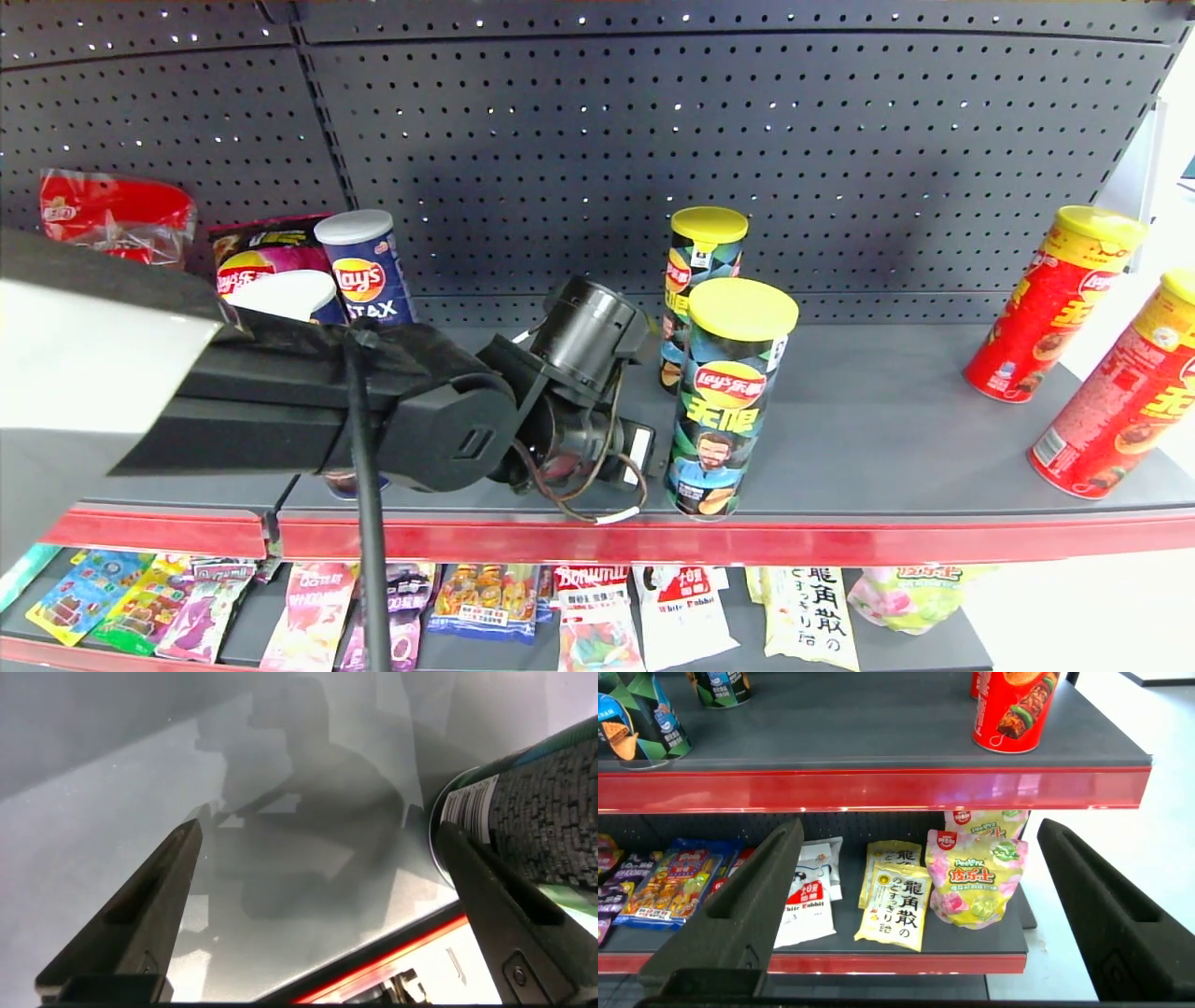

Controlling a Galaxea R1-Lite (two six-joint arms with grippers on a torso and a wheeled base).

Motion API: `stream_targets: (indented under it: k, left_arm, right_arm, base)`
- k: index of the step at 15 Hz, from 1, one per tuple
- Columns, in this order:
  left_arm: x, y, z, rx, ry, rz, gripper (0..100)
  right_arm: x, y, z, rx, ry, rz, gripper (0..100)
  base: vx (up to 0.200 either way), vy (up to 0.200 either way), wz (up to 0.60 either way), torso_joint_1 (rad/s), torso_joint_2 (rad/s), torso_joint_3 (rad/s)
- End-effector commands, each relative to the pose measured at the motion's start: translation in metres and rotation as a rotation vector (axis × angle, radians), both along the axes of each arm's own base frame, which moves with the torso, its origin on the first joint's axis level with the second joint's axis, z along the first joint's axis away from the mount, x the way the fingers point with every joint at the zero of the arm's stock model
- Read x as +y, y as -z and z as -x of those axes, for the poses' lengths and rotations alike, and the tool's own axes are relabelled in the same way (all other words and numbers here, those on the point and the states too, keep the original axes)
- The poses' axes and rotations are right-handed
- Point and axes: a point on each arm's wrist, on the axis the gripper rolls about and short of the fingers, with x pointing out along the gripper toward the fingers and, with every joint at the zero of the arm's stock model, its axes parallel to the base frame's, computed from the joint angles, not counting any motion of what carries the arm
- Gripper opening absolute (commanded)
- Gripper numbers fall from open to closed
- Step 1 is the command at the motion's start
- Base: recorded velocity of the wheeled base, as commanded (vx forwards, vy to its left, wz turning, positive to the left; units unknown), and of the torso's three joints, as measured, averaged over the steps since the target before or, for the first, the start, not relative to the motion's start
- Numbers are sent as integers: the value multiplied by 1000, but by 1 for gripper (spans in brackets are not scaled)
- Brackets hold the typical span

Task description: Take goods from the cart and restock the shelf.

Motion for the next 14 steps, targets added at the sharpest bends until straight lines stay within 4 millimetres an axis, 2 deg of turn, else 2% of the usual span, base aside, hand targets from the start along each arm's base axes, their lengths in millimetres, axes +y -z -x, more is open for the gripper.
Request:
stream_targets:
  k: [1, 5, 8, 11, 13, 14]
  left_arm:
    - [-1, 1, 1, 2, 4, -1, 100]
    - [2, -1, 4, 6, 1, -6, 100]
    - [28, -24, 13, 7, -51, 7, 100]
    - [51, -56, 36, -52, -43, 62, 100]
    - [62, -80, 52, -110, -23, 106, 100]
    - [64, -85, 59, -124, -6, 113, 100]
  right_arm:
    - [0, 0, 0, 1, 0, 0, 100]
    - [0, 0, 0, 1, 0, 0, 100]
    - [0, 0, 0, 1, 0, 0, 100]
    - [0, 0, 0, 1, 0, 0, 100]
    - [0, 0, 0, 1, 0, 0, 100]
    - [0, 0, 0, 1, 0, 0, 100]
  base:
    - [0, 0, 0, 0, 0, 0]
    - [0, 0, 0, 0, 0, 0]
    - [0, 0, 0, 0, 0, 0]
    - [0, 0, 0, 0, 0, 0]
    - [0, 0, 0, 0, 0, 0]
    - [0, 0, 0, 0, 0, 0]
